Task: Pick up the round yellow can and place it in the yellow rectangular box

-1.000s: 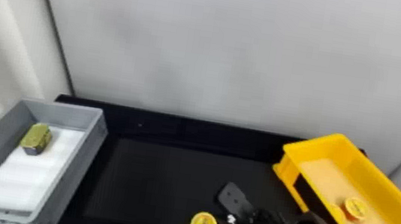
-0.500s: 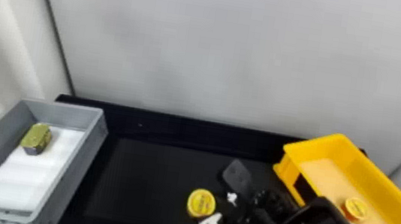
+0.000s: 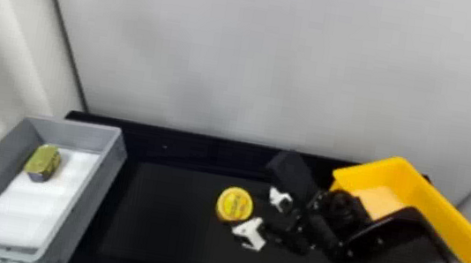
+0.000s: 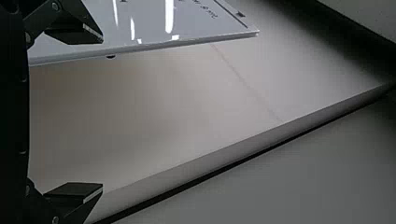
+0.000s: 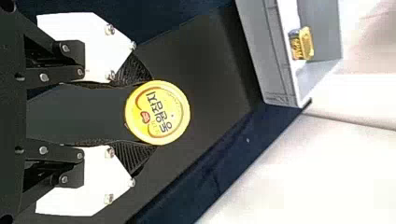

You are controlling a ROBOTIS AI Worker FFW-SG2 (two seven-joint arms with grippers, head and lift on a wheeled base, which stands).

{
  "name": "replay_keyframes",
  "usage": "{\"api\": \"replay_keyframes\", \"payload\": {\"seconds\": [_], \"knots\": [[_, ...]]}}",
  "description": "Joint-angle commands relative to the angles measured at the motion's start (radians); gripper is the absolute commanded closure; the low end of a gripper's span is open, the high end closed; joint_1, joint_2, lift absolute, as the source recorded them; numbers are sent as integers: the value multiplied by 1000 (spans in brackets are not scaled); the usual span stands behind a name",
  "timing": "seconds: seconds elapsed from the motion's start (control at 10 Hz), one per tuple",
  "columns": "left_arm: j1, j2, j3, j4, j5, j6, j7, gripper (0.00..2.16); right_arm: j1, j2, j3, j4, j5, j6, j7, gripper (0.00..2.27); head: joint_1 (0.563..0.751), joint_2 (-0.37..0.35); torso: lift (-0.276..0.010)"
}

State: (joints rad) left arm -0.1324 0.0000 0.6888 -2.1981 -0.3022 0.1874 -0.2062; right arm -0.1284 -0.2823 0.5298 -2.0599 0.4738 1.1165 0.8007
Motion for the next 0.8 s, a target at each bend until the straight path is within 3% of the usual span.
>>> {"api": "replay_keyframes", "payload": {"seconds": [0.0,0.2,0.4,0.5,0.6,0.7], "knots": [[7,-3,-1,0,0,3,2,156,-11,9,-51,-16,136,-7,59,747,686,14,-56],[10,-3,-1,0,0,3,5,156,-43,5,-51,-5,197,-12,57,747,686,14,-56],[17,-3,-1,-2,0,4,10,156,-42,43,-94,9,237,-42,19,747,686,14,-56],[17,-3,-4,0,0,4,10,156,-47,48,-128,20,235,-67,-13,747,686,14,-56],[19,-3,-4,-2,0,4,10,156,-60,48,-142,46,191,-94,-105,747,686,14,-56],[17,-3,-7,-2,0,9,10,156,-71,55,-161,58,185,-104,-112,747,686,14,-56]]}}
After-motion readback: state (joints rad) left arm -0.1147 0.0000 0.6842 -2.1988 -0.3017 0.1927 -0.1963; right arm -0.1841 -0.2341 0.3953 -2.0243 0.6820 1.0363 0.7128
